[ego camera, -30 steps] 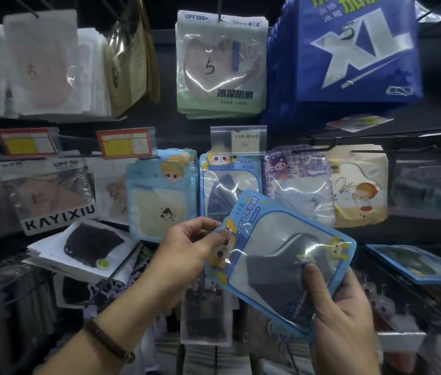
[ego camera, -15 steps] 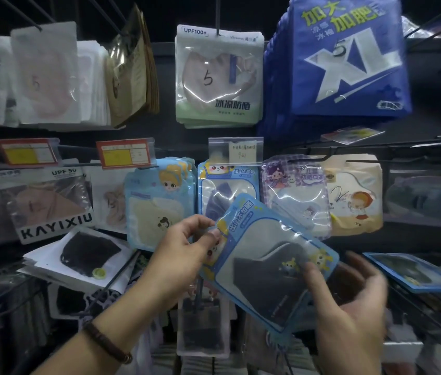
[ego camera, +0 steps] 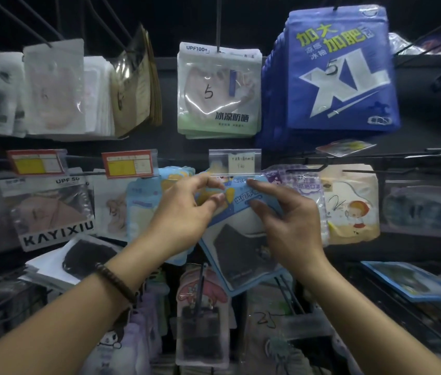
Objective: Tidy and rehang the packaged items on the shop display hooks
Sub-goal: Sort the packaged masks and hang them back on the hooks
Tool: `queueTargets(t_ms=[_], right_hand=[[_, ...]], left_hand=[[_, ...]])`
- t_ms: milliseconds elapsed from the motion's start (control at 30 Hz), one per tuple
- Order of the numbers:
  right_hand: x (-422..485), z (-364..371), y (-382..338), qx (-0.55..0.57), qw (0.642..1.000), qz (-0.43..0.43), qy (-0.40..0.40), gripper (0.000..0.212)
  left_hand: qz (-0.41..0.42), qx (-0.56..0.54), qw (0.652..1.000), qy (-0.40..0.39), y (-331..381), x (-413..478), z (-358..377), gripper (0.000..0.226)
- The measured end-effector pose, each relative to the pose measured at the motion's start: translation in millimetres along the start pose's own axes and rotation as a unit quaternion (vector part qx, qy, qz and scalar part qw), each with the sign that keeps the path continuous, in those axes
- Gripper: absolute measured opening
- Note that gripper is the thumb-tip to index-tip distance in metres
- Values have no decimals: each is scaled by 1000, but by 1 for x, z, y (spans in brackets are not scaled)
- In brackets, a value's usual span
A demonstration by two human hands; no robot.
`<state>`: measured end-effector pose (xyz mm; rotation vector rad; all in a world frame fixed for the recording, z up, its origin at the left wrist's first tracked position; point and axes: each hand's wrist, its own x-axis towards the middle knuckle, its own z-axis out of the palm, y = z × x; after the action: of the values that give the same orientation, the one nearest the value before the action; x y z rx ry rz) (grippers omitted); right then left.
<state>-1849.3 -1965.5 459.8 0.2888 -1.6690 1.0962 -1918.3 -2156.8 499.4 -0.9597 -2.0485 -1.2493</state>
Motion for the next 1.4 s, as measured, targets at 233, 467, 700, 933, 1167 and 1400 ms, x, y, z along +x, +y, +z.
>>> queueTargets(t_ms=[233, 467, 700, 933, 1167, 1400], right_hand=[[6, 12, -1, 46, 995, 8, 90, 31], [13, 17, -4, 31, 995, 23, 97, 32], [24, 22, 9, -190, 981, 32, 21, 42], [40, 39, 46, -393, 904, 82, -145, 87], [45, 33, 48, -394, 898, 68, -182, 76], [13, -54, 28, -410, 879, -4, -243, 38]], left_hand=[[35, -122, 986, 111, -2, -1, 9, 25], [67, -108, 983, 129, -7, 9, 9, 32], [50, 97, 992, 59, -20, 19, 22, 38], [51, 287, 952, -98, -27, 5, 59, 63], [58, 332, 931, -140, -40, 6, 76, 69], [99, 256, 954, -119, -15, -11, 88, 43]])
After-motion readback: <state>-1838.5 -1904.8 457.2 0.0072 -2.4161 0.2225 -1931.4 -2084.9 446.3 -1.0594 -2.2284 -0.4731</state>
